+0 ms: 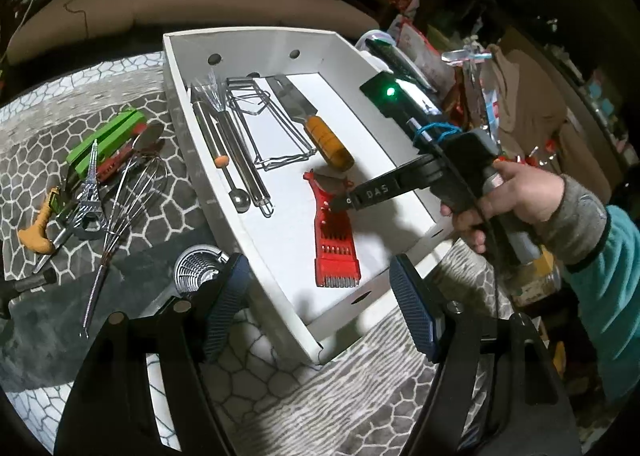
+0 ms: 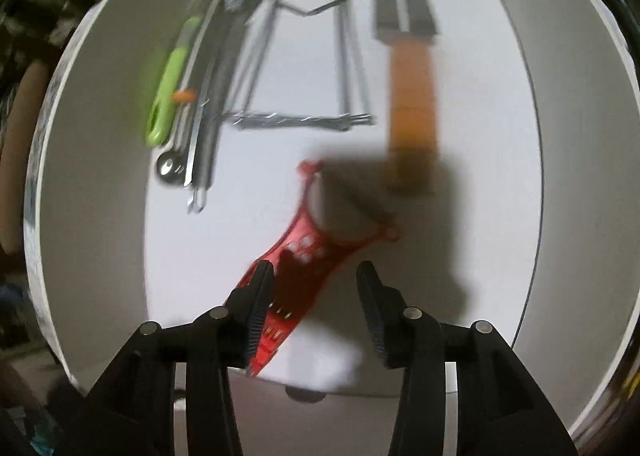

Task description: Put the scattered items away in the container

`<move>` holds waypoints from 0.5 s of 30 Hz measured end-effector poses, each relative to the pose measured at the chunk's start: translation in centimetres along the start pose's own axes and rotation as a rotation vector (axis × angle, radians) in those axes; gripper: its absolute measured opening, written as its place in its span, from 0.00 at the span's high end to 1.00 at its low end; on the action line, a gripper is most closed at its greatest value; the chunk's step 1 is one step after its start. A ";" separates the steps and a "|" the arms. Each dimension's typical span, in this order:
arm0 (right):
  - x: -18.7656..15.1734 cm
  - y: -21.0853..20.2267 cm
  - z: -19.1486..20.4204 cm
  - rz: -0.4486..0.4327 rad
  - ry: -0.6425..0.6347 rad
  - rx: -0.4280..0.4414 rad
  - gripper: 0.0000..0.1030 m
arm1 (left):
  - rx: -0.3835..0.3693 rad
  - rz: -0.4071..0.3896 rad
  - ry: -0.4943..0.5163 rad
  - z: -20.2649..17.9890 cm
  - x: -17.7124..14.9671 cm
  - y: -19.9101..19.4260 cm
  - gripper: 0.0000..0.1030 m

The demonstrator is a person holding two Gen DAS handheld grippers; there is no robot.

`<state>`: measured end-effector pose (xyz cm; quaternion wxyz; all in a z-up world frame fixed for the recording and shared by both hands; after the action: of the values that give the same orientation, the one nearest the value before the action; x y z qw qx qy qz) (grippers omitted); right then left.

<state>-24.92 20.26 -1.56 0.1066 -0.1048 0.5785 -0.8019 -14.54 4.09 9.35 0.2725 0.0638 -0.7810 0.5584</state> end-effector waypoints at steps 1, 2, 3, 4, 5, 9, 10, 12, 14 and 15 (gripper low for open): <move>0.1 0.6 0.1 0.012 -0.011 -0.006 0.57 | -0.002 -0.001 0.001 0.0 0.0 0.0 0.32; 0.1 1.0 0.4 0.023 -0.027 -0.008 0.58 | -0.003 -0.003 0.004 -0.1 0.0 -0.1 0.32; 0.1 1.3 0.8 0.028 -0.056 -0.020 0.58 | -0.004 -0.004 0.009 -0.1 -0.1 -0.2 0.32; 0.4 1.3 1.3 0.023 -0.086 -0.031 0.58 | -0.005 -0.005 0.011 -0.1 -0.2 -0.2 0.32; 0.7 1.4 2.0 0.027 -0.121 -0.040 0.58 | -0.005 -0.004 0.011 0.0 -0.3 -0.2 0.32; 1.1 2.2 4.7 0.065 -0.226 -0.049 0.58 | -0.001 0.004 -0.010 0.7 -0.6 0.0 0.32; 1.1 2.3 5.5 0.069 -0.262 -0.056 0.59 | -0.002 0.007 -0.015 0.9 -0.6 0.2 0.32; 1.4 2.6 7.2 0.061 -0.354 -0.096 0.60 | -0.008 0.011 -0.027 1.2 -0.9 0.4 0.32; 1.8 2.8 8.2 0.061 -0.394 -0.125 0.60 | -0.013 0.015 -0.034 1.4 -1.0 0.6 0.32; 1.9 2.8 8.3 0.063 -0.379 -0.123 0.60 | -0.015 0.017 -0.037 1.4 -1.1 0.7 0.32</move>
<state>-24.23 11.34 -1.58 0.2320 -0.2422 0.5988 -0.7273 -14.36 2.80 7.91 0.2538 0.0653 -0.7907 0.5533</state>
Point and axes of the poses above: each gripper's, at about its wrist camera, not at the fingertips, and y roughly the way its jaws point, z to its left, x to its top, the point moved 6 cm from there along y, roughly the way its jaws point, and after that the axes turned 12 degrees about x, right-handed, at the moved point
